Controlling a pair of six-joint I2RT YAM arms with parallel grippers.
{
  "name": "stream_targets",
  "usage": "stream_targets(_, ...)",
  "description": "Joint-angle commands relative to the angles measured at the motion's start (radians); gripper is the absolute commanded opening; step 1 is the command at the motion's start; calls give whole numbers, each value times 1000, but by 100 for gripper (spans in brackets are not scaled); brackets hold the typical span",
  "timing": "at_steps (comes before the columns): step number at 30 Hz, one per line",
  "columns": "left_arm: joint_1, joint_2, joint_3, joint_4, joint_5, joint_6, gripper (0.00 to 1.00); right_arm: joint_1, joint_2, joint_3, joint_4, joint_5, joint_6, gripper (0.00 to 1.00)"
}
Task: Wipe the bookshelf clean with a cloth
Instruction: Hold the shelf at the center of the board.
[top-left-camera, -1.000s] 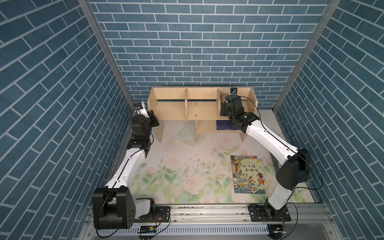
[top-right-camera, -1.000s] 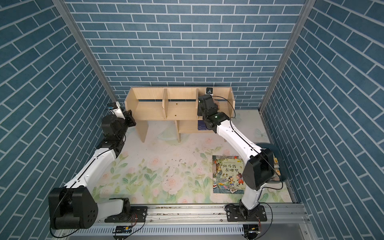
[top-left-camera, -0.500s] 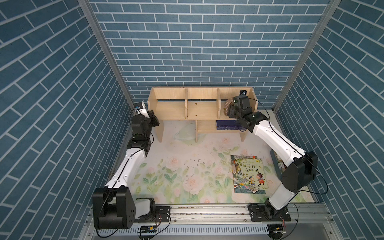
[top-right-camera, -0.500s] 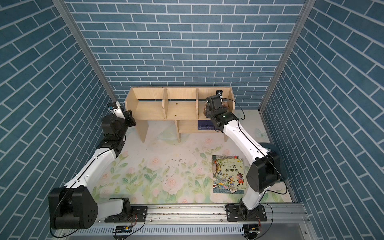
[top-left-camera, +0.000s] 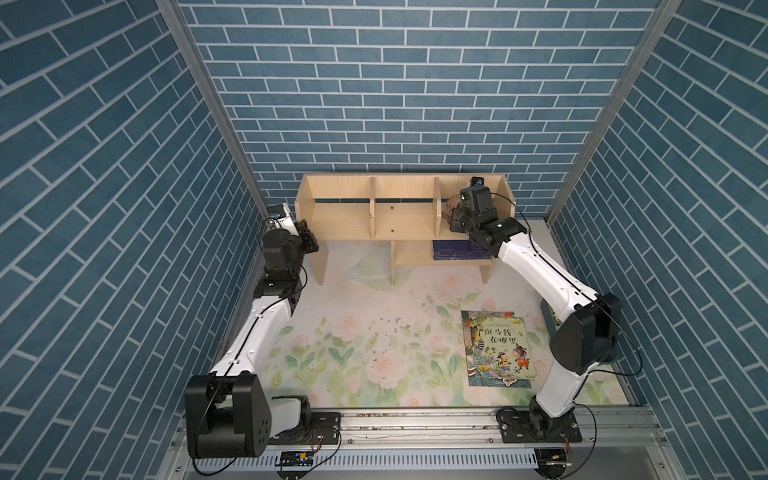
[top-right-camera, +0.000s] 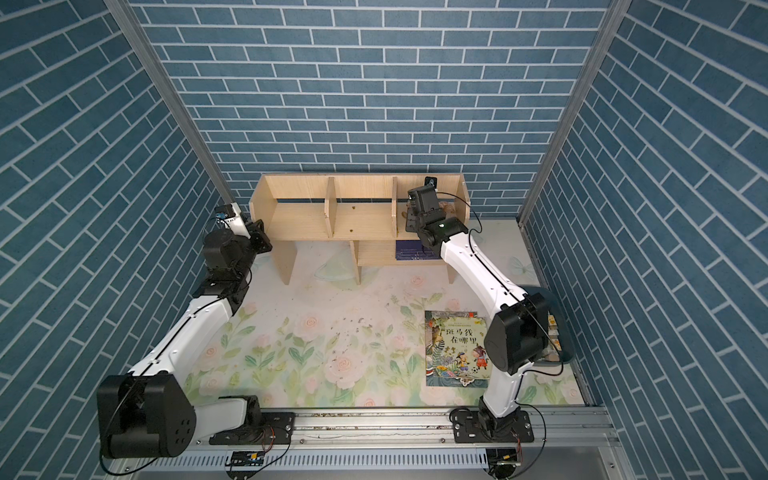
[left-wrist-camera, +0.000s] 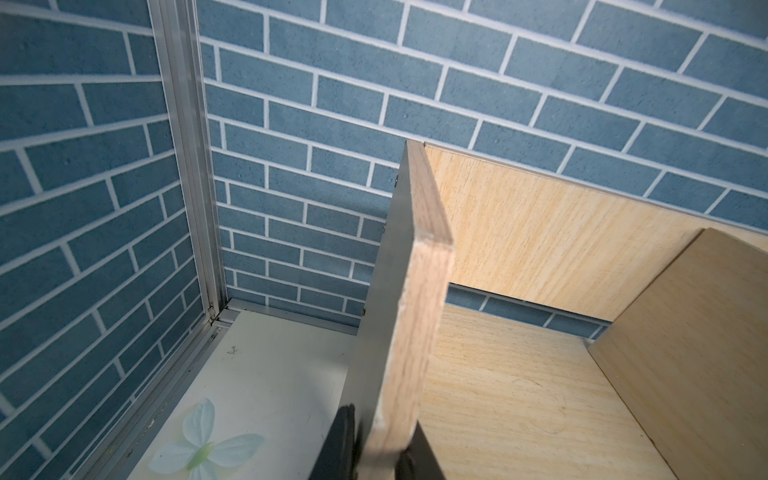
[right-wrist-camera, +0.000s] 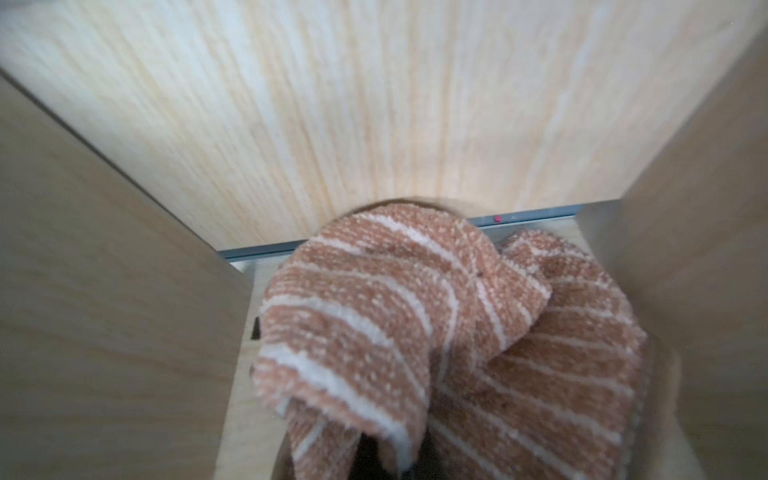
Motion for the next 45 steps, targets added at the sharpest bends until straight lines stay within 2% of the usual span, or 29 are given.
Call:
stream_targets(1, -51, 13, 2, -51, 139, -66, 0, 7, 53, 94, -11, -36, -2, 0)
stream_targets(7, -53, 10, 4, -51, 137, -64, 0, 4, 59, 211, -89, 170, -78, 0)
stream_targets(10, -52, 10, 4, -52, 137, -62, 0, 0, 19, 146, -99, 248, -93, 0)
stream_targets(13, -53, 8, 4, -55, 137, -63, 0, -1, -42, 6, -70, 282, -82, 0)
stream_targets(15, -53, 5, 4, -55, 135, -61, 0, -1, -92, -107, -26, 259, -57, 0)
stream_targets(18, -53, 5, 4, -55, 133, -62, 0, 10, -145, -243, 42, 152, -13, 0)
stream_targets(24, -53, 9, 4, -55, 134, -63, 0, 62, -149, -290, 150, 10, 26, 0)
stream_targets(29, -55, 13, 2, -56, 134, -62, 0, 62, -75, -157, 155, -64, 26, 0)
stream_targets(37, -56, 19, 3, -54, 137, -63, 0, 59, -1, 146, 60, 106, -82, 0)
stream_targets(39, -56, 17, 2, -54, 136, -62, 0, 59, 19, 225, 38, 117, -110, 0)
stream_targets(45, -56, 17, 3, -55, 134, -61, 0, 77, 99, 432, 8, 11, -158, 0)
